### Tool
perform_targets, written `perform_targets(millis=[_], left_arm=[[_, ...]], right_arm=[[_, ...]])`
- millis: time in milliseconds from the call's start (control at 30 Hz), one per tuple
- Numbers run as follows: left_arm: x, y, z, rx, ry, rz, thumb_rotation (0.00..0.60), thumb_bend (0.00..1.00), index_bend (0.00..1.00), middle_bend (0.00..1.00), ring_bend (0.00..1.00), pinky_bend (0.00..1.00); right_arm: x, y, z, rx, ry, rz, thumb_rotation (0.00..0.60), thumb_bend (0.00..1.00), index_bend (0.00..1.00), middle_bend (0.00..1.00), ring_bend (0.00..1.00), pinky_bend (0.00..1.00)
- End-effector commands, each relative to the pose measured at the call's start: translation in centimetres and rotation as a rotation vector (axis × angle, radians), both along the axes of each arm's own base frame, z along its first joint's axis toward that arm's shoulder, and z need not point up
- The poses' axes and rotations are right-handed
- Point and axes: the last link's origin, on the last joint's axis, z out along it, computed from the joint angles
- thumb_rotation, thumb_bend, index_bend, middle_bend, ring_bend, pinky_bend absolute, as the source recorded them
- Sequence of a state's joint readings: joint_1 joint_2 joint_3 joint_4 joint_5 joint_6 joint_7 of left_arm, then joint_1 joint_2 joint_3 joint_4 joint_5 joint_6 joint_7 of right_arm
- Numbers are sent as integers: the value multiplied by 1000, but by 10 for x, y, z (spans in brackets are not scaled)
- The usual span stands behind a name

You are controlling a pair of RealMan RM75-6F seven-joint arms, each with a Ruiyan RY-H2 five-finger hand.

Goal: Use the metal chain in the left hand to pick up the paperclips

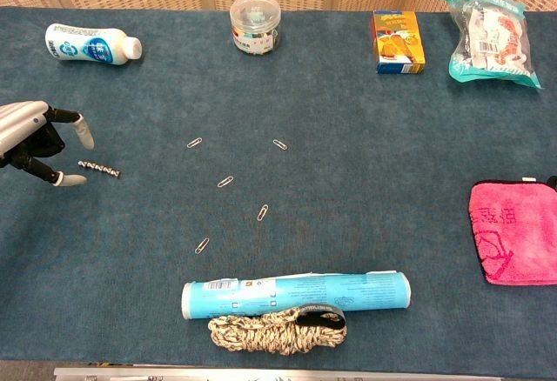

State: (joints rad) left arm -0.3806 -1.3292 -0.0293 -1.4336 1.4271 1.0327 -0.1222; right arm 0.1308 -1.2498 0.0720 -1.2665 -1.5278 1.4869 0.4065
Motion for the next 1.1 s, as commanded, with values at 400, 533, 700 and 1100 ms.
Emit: perform_targets(millis=[400,533,700,1100], left_arm=[[-5,13,-7,-33,57,-4,600,160,458,1000,1000,1000],[-6,20,-8,-42,73,-11,600,214,458,1000,1000,1000],[-6,22,-9,-56,91,-14,600,258,458,1000,1000,1000],[-10,25,-18,-84,126,-8,600,258,459,1000,1000,1000]], right_arm=[[2,-4,-1,11,2,0,600,0,266,264,140,481],[3,-5,-2,13,0,2,600,0,266,264,140,481],[3,-4,-3,14,-3,0,600,0,266,264,140,481],[0,-4,-4,17,-9,-5,600,0,266,264,140,481]])
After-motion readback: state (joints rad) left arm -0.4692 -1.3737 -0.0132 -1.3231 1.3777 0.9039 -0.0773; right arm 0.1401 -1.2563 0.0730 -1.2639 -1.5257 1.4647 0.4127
